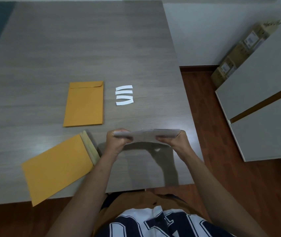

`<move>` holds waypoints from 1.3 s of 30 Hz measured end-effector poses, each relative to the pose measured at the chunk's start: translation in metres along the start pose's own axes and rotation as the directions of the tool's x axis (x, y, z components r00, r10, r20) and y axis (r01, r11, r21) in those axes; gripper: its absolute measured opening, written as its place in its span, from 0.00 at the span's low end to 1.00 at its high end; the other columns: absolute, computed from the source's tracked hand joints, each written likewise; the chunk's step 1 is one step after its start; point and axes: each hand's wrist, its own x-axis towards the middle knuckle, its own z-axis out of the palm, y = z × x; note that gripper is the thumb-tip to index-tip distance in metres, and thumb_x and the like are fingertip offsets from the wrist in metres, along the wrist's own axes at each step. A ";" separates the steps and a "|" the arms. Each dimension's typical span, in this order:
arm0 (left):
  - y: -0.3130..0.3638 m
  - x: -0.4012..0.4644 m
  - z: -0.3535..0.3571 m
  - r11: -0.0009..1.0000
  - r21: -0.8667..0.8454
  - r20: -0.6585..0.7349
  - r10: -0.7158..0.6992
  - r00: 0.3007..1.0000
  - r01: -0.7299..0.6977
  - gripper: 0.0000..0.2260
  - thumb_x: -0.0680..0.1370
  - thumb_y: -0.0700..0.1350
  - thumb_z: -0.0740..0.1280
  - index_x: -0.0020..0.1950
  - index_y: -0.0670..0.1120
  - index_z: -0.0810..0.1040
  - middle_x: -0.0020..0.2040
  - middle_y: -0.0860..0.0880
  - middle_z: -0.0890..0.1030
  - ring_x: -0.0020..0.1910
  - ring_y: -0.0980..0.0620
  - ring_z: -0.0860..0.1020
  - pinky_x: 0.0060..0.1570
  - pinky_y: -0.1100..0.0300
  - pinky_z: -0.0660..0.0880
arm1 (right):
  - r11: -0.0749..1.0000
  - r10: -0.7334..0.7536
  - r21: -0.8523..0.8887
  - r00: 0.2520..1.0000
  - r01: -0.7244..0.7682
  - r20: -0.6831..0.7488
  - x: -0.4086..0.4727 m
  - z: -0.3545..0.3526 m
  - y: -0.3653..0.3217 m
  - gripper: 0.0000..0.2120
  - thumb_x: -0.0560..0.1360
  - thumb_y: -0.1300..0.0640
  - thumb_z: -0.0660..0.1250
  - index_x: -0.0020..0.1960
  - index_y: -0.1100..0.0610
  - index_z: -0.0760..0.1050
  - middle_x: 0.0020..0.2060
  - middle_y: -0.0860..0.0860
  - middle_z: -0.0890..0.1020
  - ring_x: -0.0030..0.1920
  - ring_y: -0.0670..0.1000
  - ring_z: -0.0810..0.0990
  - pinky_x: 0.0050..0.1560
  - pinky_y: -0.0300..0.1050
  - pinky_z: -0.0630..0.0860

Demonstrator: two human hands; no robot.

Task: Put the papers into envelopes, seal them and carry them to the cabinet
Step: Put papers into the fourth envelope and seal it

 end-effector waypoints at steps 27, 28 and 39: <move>-0.061 -0.017 -0.130 0.775 0.424 -0.584 -0.162 0.795 0.469 0.37 0.72 0.59 0.71 0.77 0.51 0.62 0.78 0.41 0.56 0.77 0.36 0.54 0.71 0.36 0.58 | 0.973 -0.057 -0.209 0.981 0.096 0.186 -0.001 0.090 -0.051 0.17 0.63 0.57 0.81 0.48 0.58 0.80 0.46 0.53 0.84 0.43 0.51 0.83 0.43 0.45 0.80; -0.067 -0.018 -0.136 0.706 0.464 -0.551 -0.243 0.798 0.535 0.43 0.70 0.64 0.71 0.79 0.53 0.56 0.80 0.42 0.50 0.78 0.36 0.48 0.71 0.31 0.54 | 0.965 -0.072 -0.236 0.980 0.115 0.183 -0.003 0.097 -0.052 0.16 0.63 0.57 0.81 0.47 0.59 0.81 0.46 0.53 0.84 0.43 0.51 0.83 0.43 0.45 0.80; -0.081 -0.024 -0.148 0.641 0.594 -0.431 -0.257 0.865 0.486 0.52 0.66 0.74 0.66 0.80 0.50 0.50 0.80 0.43 0.41 0.77 0.34 0.39 0.70 0.28 0.49 | 0.892 -0.128 -0.419 0.983 0.173 0.133 -0.010 0.133 -0.056 0.17 0.63 0.56 0.80 0.49 0.62 0.83 0.47 0.56 0.85 0.46 0.54 0.84 0.46 0.47 0.80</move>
